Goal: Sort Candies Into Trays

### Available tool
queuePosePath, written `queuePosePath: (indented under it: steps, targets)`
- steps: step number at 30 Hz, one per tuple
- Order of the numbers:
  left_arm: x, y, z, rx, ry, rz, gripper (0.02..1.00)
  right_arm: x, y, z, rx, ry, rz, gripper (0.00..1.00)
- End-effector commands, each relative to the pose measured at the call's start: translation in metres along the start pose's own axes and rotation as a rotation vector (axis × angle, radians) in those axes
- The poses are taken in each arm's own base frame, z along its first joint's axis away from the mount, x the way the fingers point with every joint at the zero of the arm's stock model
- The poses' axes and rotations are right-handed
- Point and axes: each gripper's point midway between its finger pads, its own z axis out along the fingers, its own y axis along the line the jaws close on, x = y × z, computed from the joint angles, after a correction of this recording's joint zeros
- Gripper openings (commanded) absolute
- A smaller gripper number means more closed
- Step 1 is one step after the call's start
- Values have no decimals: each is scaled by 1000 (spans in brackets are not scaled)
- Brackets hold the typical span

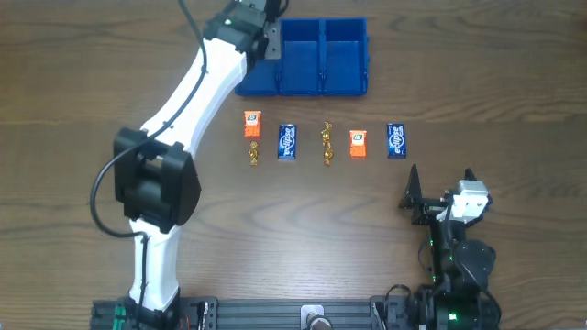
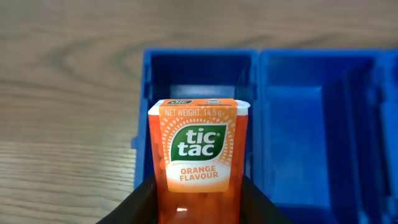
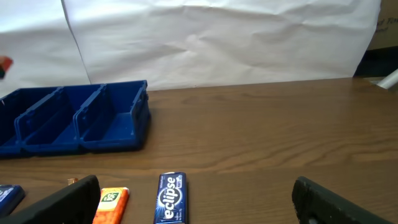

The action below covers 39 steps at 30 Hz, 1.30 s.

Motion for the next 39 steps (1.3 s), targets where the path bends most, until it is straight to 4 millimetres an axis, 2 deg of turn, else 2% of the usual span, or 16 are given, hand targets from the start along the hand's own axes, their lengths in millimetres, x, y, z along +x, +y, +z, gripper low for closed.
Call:
queuePosePath:
  steps: [1, 10, 14, 16, 17, 19, 20, 23, 26, 29, 34, 37, 39]
  targets:
    - [-14, 6, -3, 15, -20, -49, 167, 1, 0, 0, -4, 2, -15, 998]
    - [-12, 6, 1, 13, -17, -48, 180, 1, 0, 0, -4, 2, -15, 998]
    - [-11, 4, 3, 19, -11, -47, 257, 1, 0, 0, -4, 3, -15, 998]
    - [-9, 3, 5, 22, -6, -46, 351, 1, 0, 0, -4, 2, -15, 998]
    - [-8, 2, 6, 28, -1, -45, 483, 1, 0, 0, -4, 2, -15, 998]
    - [-7, 1, 7, 35, 4, -45, 643, 1, 0, 0, -4, 2, -14, 998]
    - [-6, 0, 7, 41, 7, -45, 785, 1, 0, 0, -4, 2, -15, 998]
    - [-7, -1, 6, 47, 7, -45, 879, 1, 0, 0, -4, 2, -15, 998]
    - [-7, -3, 0, 67, 11, -52, 888, 1, 0, 0, -4, 2, -15, 998]
    - [-7, -2, -21, 75, 24, -67, 886, 1, 0, 0, -4, 2, -14, 998]
    - [5, -2, -77, 123, 70, -76, 869, 1, 0, 0, -4, 2, -14, 998]
    - [22, 1, -99, 127, 85, -66, 853, 1, 0, 0, -4, 3, -14, 998]
    - [44, 4, -104, 132, 114, -72, 847, 1, 0, 0, -4, 2, -15, 998]
